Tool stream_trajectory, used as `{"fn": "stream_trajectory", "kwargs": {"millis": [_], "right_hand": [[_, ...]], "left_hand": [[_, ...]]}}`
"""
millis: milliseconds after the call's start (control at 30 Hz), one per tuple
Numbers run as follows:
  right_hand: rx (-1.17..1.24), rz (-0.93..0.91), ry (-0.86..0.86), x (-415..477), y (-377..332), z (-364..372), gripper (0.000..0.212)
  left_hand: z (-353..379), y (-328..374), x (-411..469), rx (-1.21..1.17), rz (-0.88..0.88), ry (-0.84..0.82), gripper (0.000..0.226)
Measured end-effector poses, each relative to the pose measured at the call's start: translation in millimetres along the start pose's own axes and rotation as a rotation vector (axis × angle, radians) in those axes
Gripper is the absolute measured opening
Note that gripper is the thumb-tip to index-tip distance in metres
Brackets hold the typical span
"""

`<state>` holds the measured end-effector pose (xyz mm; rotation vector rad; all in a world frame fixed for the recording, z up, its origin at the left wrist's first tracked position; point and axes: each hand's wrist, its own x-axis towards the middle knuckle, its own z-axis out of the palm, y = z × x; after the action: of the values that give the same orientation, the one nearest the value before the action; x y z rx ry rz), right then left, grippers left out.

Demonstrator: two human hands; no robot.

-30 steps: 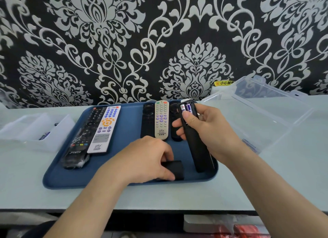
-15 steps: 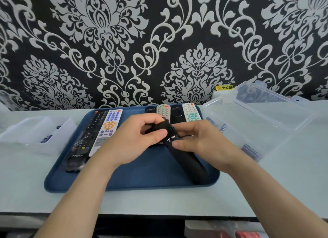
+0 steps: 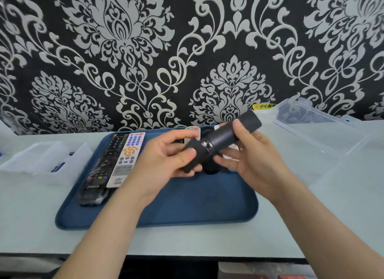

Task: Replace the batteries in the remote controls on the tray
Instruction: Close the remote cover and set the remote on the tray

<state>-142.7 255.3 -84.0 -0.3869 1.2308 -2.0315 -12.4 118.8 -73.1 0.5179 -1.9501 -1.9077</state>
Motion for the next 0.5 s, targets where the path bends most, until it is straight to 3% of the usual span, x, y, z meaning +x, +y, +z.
{"fn": "stream_trajectory", "kwargs": {"millis": [67,233,333,500], "right_hand": [[-0.006,0.016,-0.019,-2.4,4.7,3.7,0.03],[-0.003,-0.023,0.041,-4.0,-1.7,3.1,0.03],[-0.008,-0.036,0.07,-3.3,-1.0,2.2,0.03],[-0.02,-0.078,0.106,-4.2,-2.0,1.7,0.026]], "left_hand": [[10.9,-3.8,-0.1,0.137,0.018,-0.021,0.035],[18.0,-6.5,1.8,0.378,0.222,0.152,0.021],[23.5,-8.5,0.5,0.552,0.32,0.167,0.017],[23.1,-8.3,-4.3,0.804,0.423,0.168,0.037]]}}
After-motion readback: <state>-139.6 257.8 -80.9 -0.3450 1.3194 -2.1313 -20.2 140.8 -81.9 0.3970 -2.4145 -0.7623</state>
